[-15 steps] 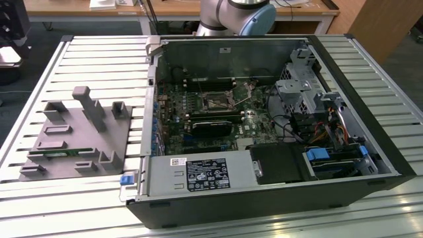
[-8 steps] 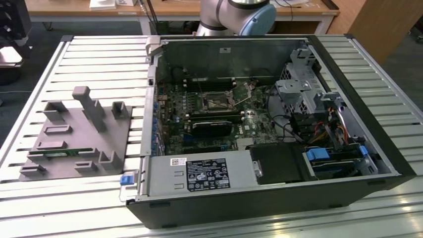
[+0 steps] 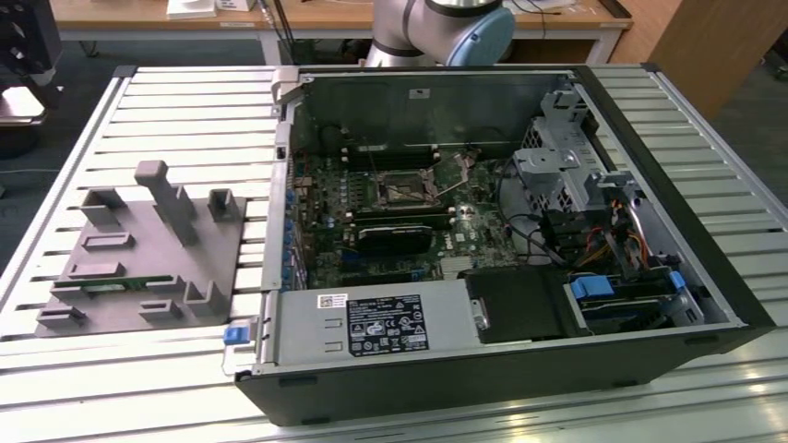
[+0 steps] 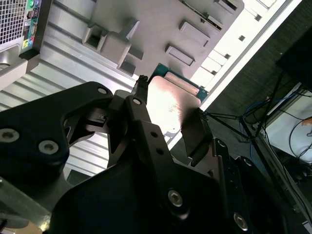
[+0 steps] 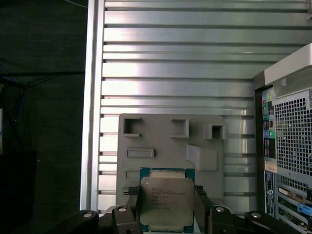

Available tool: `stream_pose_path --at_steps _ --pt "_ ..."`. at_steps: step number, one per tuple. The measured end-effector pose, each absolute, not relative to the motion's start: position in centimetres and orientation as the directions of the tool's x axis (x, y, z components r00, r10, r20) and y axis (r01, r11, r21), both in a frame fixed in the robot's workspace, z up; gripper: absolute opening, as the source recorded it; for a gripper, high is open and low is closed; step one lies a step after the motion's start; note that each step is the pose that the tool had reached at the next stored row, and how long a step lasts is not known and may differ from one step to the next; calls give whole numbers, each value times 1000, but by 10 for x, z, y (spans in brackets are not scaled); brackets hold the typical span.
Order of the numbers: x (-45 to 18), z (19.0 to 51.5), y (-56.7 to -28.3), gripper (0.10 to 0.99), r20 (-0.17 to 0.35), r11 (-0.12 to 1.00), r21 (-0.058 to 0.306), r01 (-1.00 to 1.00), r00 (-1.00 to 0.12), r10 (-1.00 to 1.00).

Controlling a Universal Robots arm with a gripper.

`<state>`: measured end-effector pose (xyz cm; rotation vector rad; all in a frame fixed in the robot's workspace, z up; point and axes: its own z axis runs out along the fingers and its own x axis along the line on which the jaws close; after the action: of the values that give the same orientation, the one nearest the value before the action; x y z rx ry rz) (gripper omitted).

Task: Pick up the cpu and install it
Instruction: 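Pick up the cpu and move it towards the insertion slot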

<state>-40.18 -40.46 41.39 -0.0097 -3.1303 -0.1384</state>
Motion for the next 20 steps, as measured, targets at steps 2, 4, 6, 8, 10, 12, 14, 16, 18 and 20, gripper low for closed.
stream_pose_path --at_steps 2,4,6,8,10,12,14,16,18,20 --pt "-401 414 -405 529 9 996 88 7 -1000 6" --pt "-400 414 -405 529 9 996 88 7 -1000 6" --pt "-400 414 -405 529 9 996 88 7 -1000 6" --pt "-399 414 -405 529 9 996 88 7 -1000 6" --pt "-398 414 -405 529 9 996 88 7 -1000 6" --pt "-397 414 -405 529 9 996 88 7 -1000 6" --pt "-396 414 -405 529 8 996 88 7 -1000 6" --pt "-395 414 -405 529 9 996 88 7 -1000 6" --pt "-394 414 -405 529 9 996 88 7 -1000 6" --pt "-393 414 -405 529 9 996 88 7 -1000 6"
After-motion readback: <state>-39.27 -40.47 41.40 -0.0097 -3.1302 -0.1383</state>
